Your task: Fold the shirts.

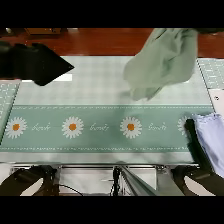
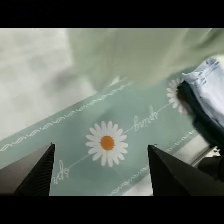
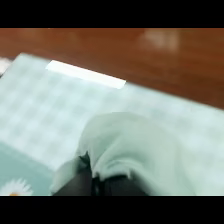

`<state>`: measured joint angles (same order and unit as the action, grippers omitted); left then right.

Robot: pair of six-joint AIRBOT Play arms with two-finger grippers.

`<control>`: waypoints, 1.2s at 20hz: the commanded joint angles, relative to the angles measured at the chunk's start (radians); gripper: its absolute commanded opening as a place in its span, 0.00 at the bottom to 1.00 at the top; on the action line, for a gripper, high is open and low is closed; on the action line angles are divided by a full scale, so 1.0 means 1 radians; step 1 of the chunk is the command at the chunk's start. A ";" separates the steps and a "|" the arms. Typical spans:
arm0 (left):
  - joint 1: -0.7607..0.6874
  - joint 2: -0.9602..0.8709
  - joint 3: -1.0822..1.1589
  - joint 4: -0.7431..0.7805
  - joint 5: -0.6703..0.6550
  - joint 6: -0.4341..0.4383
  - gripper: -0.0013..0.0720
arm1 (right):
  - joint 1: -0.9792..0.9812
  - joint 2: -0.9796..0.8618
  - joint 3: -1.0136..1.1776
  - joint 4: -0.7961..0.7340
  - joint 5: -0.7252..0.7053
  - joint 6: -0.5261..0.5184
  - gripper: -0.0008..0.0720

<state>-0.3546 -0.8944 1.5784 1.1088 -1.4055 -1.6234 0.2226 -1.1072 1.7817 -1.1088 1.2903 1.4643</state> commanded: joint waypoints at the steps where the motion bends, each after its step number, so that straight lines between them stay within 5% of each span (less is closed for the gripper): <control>1: -0.019 0.059 -0.011 -0.007 -0.045 -0.034 0.99 | 0.210 -0.071 0.001 -0.043 0.089 0.029 0.04; 8: -0.105 0.057 -0.241 -0.005 -0.019 -0.040 0.99 | 0.534 -0.529 0.001 -0.090 -0.037 0.028 0.10; 10: -0.105 0.057 -0.317 0.014 0.009 -0.039 0.99 | 0.580 -0.608 0.001 -0.003 -0.035 -0.023 0.67; 13: -0.105 0.056 -0.382 0.071 0.027 0.016 0.99 | 0.573 -0.556 0.001 -0.004 0.051 -0.110 0.69; 18: -0.105 0.007 -0.443 0.176 0.049 0.046 0.99 | 0.338 -0.270 0.001 -0.471 0.107 -0.116 0.69; 24: -0.057 -0.143 -0.579 0.179 0.115 0.175 0.99 | -0.200 -0.221 -0.083 -0.169 0.160 -0.114 0.70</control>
<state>-0.4408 -0.9745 1.0603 1.2716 -1.3323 -1.5208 0.2375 -1.3533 1.7523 -1.3975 1.4258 1.3575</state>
